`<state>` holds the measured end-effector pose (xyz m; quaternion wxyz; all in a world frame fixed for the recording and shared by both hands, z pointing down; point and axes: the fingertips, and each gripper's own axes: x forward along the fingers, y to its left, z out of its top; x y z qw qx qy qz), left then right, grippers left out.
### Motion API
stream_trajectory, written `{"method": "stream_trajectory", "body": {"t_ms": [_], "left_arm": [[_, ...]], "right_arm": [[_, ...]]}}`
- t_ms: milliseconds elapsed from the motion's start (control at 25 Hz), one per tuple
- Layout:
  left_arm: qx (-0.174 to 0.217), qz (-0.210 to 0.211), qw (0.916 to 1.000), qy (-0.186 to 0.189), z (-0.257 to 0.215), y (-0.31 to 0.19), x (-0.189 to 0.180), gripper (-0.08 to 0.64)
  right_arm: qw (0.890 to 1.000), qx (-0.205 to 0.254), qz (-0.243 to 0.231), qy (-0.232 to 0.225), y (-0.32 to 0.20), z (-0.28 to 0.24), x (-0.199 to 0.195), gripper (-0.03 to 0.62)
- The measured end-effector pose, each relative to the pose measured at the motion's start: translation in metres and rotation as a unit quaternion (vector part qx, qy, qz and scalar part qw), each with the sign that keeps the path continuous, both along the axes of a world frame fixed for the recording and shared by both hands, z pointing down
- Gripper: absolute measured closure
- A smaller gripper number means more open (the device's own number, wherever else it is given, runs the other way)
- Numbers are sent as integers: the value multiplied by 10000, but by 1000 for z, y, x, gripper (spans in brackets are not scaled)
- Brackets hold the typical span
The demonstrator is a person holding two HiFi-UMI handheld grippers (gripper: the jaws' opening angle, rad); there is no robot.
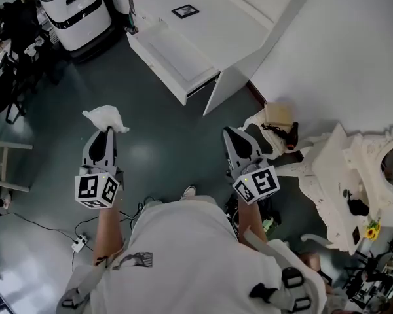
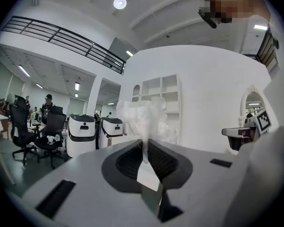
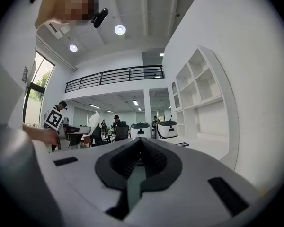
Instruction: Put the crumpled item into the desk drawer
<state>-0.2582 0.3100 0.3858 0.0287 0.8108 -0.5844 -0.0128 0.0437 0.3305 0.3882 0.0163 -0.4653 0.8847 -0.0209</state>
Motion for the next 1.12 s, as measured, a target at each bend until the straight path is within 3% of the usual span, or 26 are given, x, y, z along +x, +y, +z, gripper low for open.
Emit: {"method": "stream_trajectory", "body": {"t_ms": [520,760,1120], "left_arm": [[-69,-264,9995,-149,8,6,27,517],[-183,-224,9993,-227,14,1,38,517],[-249,222,9994,-111,31,-39,78,517]], "right_arm": [[9978,49,-351,-556,-13,7,30,583],[9982,-57,-387,-444,-14,18,34,583],[9994,-224,-61,-251,-26,30,66,583]]}}
